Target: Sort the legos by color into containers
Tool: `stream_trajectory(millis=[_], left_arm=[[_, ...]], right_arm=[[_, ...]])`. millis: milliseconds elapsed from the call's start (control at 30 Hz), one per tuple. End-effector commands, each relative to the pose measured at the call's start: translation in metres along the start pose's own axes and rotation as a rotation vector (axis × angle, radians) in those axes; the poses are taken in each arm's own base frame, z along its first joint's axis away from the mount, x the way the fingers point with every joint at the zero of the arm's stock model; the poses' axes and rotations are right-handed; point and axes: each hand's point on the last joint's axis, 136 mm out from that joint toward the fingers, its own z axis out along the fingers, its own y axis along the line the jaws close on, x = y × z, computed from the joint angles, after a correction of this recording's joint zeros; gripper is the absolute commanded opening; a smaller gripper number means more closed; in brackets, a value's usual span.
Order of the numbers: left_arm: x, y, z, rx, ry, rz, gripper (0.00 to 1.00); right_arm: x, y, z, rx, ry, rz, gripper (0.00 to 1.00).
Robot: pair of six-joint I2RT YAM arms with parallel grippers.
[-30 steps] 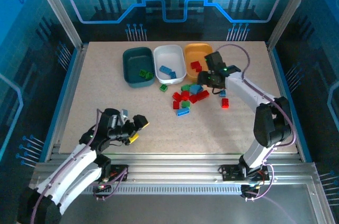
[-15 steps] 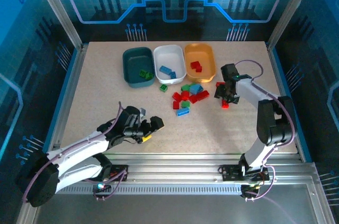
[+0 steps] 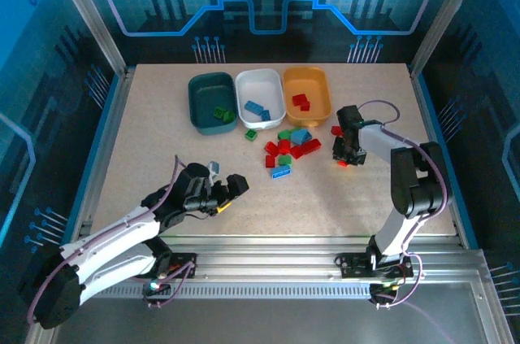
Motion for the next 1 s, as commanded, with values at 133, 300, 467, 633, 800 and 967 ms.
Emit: stream_trajectory(millis=[133,300,467,633,800,967], left_arm=[[-0.014,0.020,-0.018,-0.074,-0.083,-0.044,0.99],[-0.028,0.033,-0.037,-0.088,-0.146,-0.114,0.99],[-0.028,0.041,-0.043,-0.101,-0.149,-0.146,0.99],[-0.023,0.042,-0.044,-0.098,-0.125,-0.141,0.99],[-0.020,0.039,-0.043,-0.085,-0.100,-0.131,0.99],[-0.022,0.033,-0.042,-0.083,-0.092,-0.110,0.99]], right_arm=[[-0.005,0.017,-0.062,-0.098,-0.142,-0.026,0.31],[-0.048,0.060,-0.086,-0.195,-0.231,-0.083,0.32],[-0.098,0.113,-0.070,-0.222,-0.231,-0.164,0.32],[-0.130,0.143,-0.041,-0.205,-0.200,-0.217,0.35],[-0.145,0.161,-0.031,-0.212,-0.189,-0.243,0.47],[-0.153,0.165,-0.064,-0.227,-0.250,-0.250,0.58]])
